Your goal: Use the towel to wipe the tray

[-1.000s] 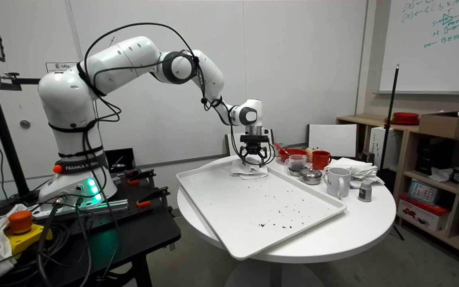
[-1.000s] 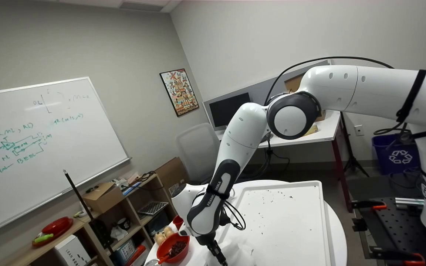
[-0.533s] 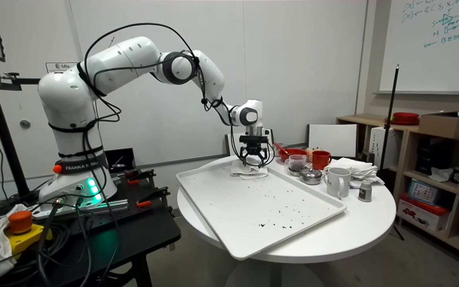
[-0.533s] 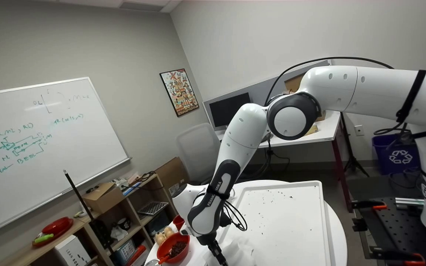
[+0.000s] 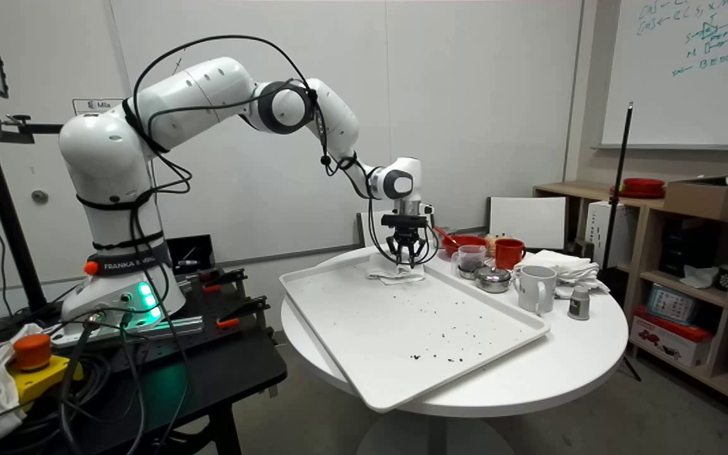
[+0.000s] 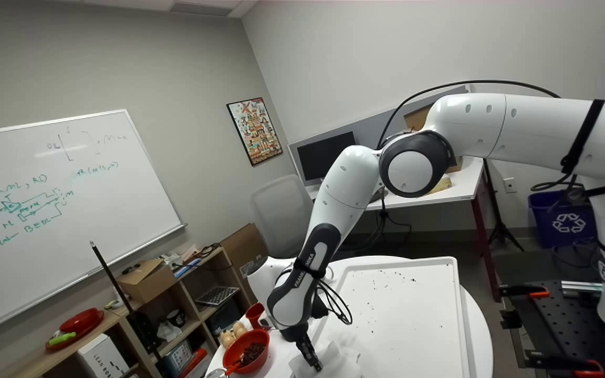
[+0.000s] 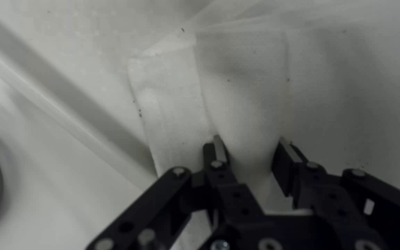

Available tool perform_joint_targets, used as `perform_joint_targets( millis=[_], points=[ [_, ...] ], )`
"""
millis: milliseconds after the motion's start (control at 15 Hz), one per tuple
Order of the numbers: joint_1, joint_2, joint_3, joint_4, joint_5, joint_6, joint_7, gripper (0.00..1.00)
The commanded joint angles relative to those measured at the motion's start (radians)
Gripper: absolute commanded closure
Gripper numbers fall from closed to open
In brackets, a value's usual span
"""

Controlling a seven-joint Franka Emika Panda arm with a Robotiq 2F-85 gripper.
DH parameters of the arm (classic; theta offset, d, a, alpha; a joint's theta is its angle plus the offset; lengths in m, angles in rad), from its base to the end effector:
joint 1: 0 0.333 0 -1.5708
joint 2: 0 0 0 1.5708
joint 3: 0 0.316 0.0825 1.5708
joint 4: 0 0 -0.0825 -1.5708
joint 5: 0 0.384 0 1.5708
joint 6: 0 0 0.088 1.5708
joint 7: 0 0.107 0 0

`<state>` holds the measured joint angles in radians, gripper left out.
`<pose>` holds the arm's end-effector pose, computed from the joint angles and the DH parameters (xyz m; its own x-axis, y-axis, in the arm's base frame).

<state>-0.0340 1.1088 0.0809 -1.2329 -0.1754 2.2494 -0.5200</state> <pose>0.7309 0.0151 0.0785 0.7968 0.5951 -0.1045 0.5986 -0.8011 0.0021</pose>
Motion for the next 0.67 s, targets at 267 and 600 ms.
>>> perform_joint_targets(
  millis=[267,600],
  points=[
    [0.002,-0.003,0.012,0.007,0.024,-0.021,0.046,0.96],
    [0.009,-0.010,0.012,-0.009,0.030,-0.042,0.076,0.93]
  ],
)
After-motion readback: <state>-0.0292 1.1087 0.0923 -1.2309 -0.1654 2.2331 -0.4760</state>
